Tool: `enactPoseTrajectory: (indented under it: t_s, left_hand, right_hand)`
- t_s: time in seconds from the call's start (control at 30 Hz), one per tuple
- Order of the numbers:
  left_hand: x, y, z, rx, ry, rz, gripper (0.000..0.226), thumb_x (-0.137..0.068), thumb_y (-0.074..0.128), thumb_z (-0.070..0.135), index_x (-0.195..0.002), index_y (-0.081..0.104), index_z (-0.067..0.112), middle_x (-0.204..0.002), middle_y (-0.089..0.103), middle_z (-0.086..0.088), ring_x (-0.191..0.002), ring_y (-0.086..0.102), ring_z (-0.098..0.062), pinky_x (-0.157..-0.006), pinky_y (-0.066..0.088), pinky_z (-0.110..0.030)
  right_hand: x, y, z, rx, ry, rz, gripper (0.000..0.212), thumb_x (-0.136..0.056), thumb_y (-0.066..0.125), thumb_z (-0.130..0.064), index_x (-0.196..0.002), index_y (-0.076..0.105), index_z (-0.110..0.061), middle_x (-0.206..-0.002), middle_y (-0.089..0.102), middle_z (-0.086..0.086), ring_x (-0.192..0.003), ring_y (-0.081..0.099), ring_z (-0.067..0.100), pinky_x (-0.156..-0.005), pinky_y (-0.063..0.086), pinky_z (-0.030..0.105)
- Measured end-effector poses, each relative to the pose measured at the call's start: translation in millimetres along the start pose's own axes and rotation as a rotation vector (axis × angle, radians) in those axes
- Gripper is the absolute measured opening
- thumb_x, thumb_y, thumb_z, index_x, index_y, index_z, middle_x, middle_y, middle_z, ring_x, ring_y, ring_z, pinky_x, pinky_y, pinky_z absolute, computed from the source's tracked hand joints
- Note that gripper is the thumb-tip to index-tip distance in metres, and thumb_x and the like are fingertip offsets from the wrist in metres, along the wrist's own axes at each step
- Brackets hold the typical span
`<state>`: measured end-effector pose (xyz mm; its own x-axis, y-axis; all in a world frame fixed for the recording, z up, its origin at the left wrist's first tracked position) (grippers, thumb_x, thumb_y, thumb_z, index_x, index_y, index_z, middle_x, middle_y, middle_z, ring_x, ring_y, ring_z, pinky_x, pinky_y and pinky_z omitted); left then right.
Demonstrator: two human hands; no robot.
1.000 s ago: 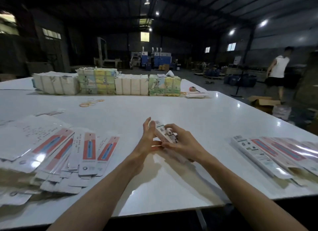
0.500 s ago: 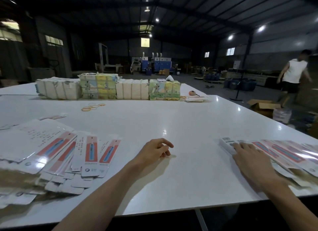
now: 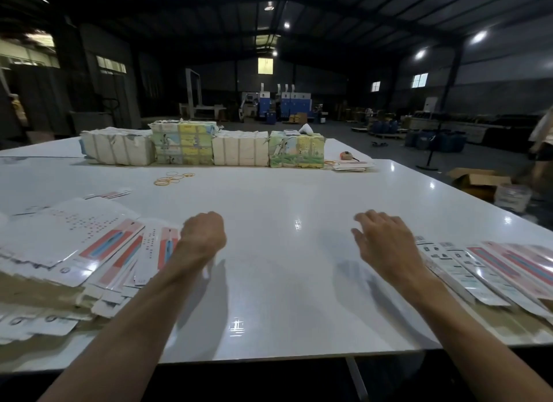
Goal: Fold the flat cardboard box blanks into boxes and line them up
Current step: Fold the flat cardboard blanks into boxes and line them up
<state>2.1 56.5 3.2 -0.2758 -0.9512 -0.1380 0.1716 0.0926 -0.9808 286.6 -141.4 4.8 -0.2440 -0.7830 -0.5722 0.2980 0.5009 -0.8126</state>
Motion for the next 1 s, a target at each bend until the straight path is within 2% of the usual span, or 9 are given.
enactPoseTrajectory:
  t_s: [0.13,0.3,0.4,0.5,0.57,0.63,0.73,0.9,1.0]
  left_hand:
    - [7.3,-8.6,-46.3,-0.185,-0.267,-0.035,0.069,-0.094,0.075,0.045,-0.142,0.046,0.004,-0.142,0.048,-0.019,-0.131,0.049,-0.034,-0.109,0.045,-0.040]
    - [11.0,-6.4,-76.8,-0.240,-0.342,-0.062,0.092,-0.079,0.081,0.067,-0.136,0.046,0.004,-0.139,0.049,-0.019,-0.128,0.051,-0.032,-0.110,0.045,-0.041]
    - [9.2,-11.9,-76.6,-0.342,-0.286,-0.064,0.074,-0.084,0.079,0.063,-0.131,0.055,0.011,-0.126,0.062,-0.010,-0.116,0.061,-0.025,-0.104,0.050,-0.038]
    - [7.8,-16.0,-72.6,-0.374,-0.225,-0.094,0.047,-0.088,0.081,0.046,-0.118,0.062,0.015,-0.109,0.071,-0.002,-0.095,0.071,-0.018,-0.095,0.056,-0.033]
    - [8.4,-16.1,-71.1,-0.395,-0.213,-0.089,0.035,-0.092,0.079,0.036,-0.114,0.062,0.015,-0.106,0.072,-0.003,-0.089,0.071,-0.017,-0.094,0.056,-0.033]
    - [11.4,-13.5,-70.4,-0.457,-0.199,-0.035,0.025,-0.097,0.071,0.035,-0.112,0.062,0.017,-0.104,0.070,-0.002,-0.086,0.067,-0.015,-0.085,0.054,-0.030]
    - [20.7,-8.8,-64.3,-0.468,-0.162,0.052,0.022,-0.098,0.069,0.036,-0.113,0.062,0.021,-0.099,0.066,0.000,-0.078,0.065,-0.015,-0.071,0.049,-0.028]
    - [26.4,-7.3,-56.2,-0.373,-0.095,0.054,0.028,-0.094,0.075,0.039,-0.112,0.063,0.022,-0.107,0.073,-0.001,-0.076,0.070,-0.018,-0.075,0.058,-0.028]
    - [26.1,-18.6,-51.8,-0.371,-0.053,0.172,0.026,-0.092,0.078,0.037,-0.108,0.066,0.020,-0.103,0.073,-0.002,-0.078,0.072,-0.019,-0.072,0.056,-0.028]
  right_hand:
    - [-29.2,0.4,-77.0,-0.118,-0.259,0.092,0.020,-0.103,0.053,-0.027,-0.105,0.070,-0.018,-0.102,0.072,0.000,-0.089,0.068,0.024,-0.080,0.052,0.037]
    - [-38.6,24.7,-131.1,-0.189,-0.388,0.061,0.022,-0.100,0.047,-0.014,-0.083,0.061,-0.015,-0.082,0.064,0.002,-0.071,0.060,0.026,-0.067,0.044,0.036]
    - [-27.2,51.0,-133.5,-0.289,-0.348,-0.045,0.018,-0.094,0.047,-0.014,-0.082,0.060,-0.013,-0.082,0.064,0.001,-0.072,0.059,0.027,-0.063,0.037,0.035]
    - [-24.7,58.3,-121.4,-0.379,-0.307,-0.073,0.018,-0.096,0.048,-0.020,-0.088,0.063,-0.016,-0.086,0.065,-0.002,-0.074,0.060,0.025,-0.065,0.046,0.037]
    - [-23.5,59.7,-113.3,-0.420,-0.278,-0.092,0.015,-0.096,0.050,-0.020,-0.089,0.062,-0.016,-0.086,0.064,-0.003,-0.075,0.059,0.023,-0.069,0.050,0.040]
    - [-22.3,60.2,-110.3,-0.449,-0.265,-0.114,0.012,-0.093,0.051,-0.018,-0.088,0.062,-0.015,-0.086,0.064,-0.003,-0.076,0.058,0.022,-0.070,0.051,0.040]
    - [-21.2,59.9,-114.3,-0.472,-0.279,-0.132,0.011,-0.091,0.051,-0.017,-0.086,0.060,-0.014,-0.082,0.062,-0.003,-0.076,0.056,0.022,-0.068,0.051,0.040]
    - [-19.9,58.4,-120.4,-0.489,-0.309,-0.144,0.010,-0.091,0.051,-0.017,-0.084,0.058,-0.014,-0.081,0.060,-0.003,-0.076,0.054,0.020,-0.065,0.048,0.037]
    - [-20.1,58.2,-117.3,-0.489,-0.296,-0.147,0.009,-0.091,0.052,-0.017,-0.086,0.059,-0.013,-0.083,0.061,-0.002,-0.079,0.055,0.021,-0.067,0.049,0.038]
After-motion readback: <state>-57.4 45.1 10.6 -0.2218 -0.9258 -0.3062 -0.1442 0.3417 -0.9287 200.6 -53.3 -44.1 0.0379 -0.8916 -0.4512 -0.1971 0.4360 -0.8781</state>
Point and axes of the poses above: each hand's wrist, its own x-axis away from the middle knuckle, its own y-axis out of the palm, z = x × y, the point moved 5 cm from there along -x, towards the middle knuckle
